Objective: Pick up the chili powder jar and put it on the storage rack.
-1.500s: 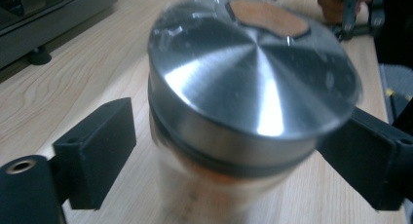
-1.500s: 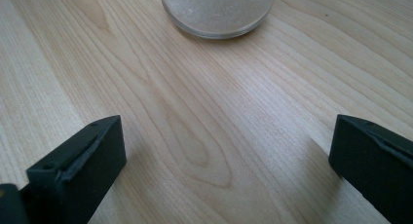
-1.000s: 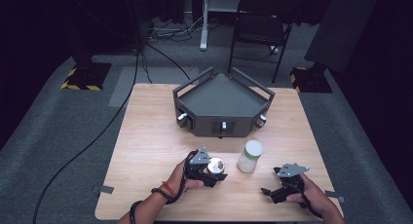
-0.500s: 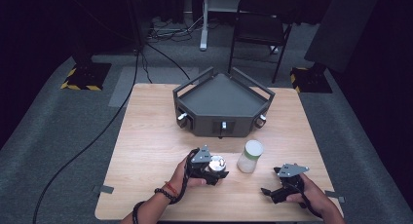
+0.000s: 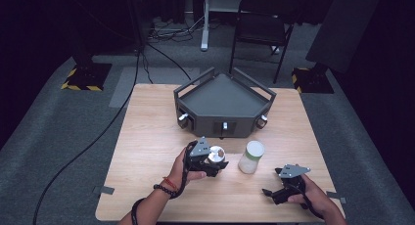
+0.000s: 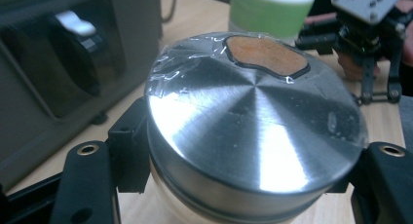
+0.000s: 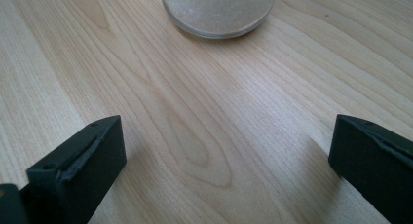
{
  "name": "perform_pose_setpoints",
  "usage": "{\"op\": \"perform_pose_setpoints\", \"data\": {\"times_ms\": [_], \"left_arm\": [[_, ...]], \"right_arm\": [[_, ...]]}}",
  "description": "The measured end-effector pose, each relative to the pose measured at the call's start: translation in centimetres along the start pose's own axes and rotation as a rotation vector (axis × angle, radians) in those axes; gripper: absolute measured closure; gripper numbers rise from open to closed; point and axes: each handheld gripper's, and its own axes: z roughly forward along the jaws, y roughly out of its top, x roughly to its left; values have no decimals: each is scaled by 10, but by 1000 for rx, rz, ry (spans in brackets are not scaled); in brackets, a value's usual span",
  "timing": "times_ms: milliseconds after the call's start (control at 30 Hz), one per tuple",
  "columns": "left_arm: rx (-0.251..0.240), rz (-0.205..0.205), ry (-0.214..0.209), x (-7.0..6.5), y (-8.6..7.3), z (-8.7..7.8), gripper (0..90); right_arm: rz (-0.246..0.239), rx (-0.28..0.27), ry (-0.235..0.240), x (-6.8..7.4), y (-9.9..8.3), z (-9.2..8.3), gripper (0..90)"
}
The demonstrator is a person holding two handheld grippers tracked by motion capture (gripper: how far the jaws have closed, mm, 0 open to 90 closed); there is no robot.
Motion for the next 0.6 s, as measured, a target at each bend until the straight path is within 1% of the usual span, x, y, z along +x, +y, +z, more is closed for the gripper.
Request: {"op": "perform_pose_setpoints", "data": {"times_ms": [200, 233, 267, 333, 400, 467, 500, 567, 600], "left_arm": [[-42, 4, 38, 2, 15, -11, 310], [-47, 7, 43, 2, 18, -12, 310], [-48, 24, 63, 1, 24, -14, 311], [-58, 27, 65, 2, 26, -15, 311], [-82, 16, 55, 7, 28, -17, 311], [-94, 20, 77, 8, 35, -18, 311], [-94, 20, 77, 8, 35, -18, 312], [-91, 26, 95, 9, 40, -18, 312], [-96, 21, 99, 10, 42, -18, 312]], "right_arm": [[0, 0, 0, 0, 0, 0, 0], [0, 0, 0, 0, 0, 0, 0], [0, 0, 0, 0, 0, 0, 0], [0, 0, 0, 0, 0, 0, 0], [0, 0, 1, 0, 0, 0, 0], [0, 0, 1, 0, 0, 0, 0], [0, 0, 1, 0, 0, 0, 0], [0, 0, 1, 0, 0, 0, 0], [0, 0, 1, 0, 0, 0, 0]]}}
